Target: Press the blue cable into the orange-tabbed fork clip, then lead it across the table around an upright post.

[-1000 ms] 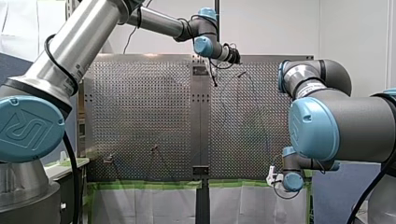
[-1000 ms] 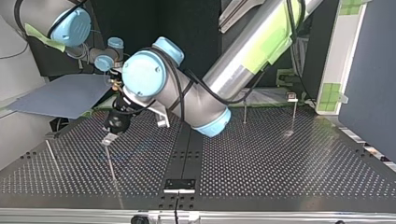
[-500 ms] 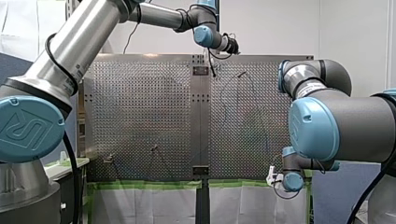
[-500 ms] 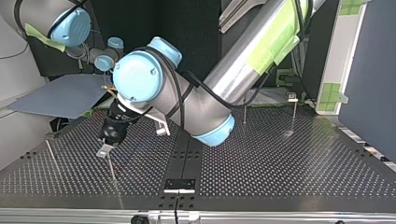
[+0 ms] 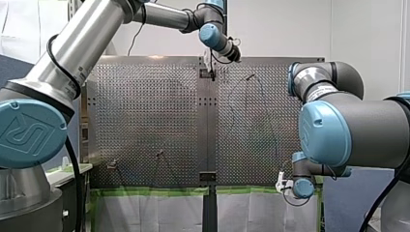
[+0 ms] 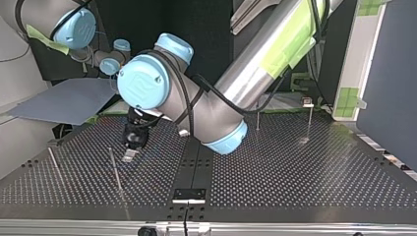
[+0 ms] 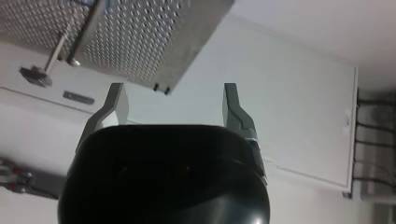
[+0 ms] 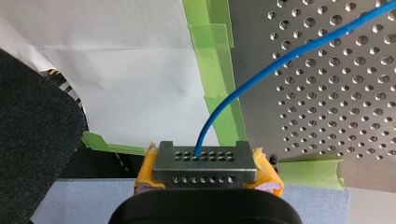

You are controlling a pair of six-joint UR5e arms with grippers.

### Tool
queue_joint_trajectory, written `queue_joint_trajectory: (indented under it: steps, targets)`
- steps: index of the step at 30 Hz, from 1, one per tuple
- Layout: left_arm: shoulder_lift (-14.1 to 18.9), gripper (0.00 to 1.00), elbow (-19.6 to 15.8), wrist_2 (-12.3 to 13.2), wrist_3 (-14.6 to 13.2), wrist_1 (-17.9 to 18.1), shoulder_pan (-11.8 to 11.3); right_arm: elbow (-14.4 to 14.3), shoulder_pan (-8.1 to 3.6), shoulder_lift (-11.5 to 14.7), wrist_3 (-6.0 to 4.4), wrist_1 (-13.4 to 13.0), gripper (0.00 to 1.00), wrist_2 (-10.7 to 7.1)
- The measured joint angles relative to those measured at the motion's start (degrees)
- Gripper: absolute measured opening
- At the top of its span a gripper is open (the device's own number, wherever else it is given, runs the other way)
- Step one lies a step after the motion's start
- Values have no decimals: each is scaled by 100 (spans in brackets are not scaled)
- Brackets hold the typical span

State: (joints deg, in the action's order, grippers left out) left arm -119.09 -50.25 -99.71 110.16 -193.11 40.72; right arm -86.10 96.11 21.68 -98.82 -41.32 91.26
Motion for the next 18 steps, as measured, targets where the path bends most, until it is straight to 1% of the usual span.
queue_joint_trajectory:
  steps: [12,18]
  targets:
    - [4,100,0,-655,-271,-479,12,0,7,0,1,0,0,2]
    - [1,100,0,-971,-300,-513,22,0,9,0,1,0,0,-2]
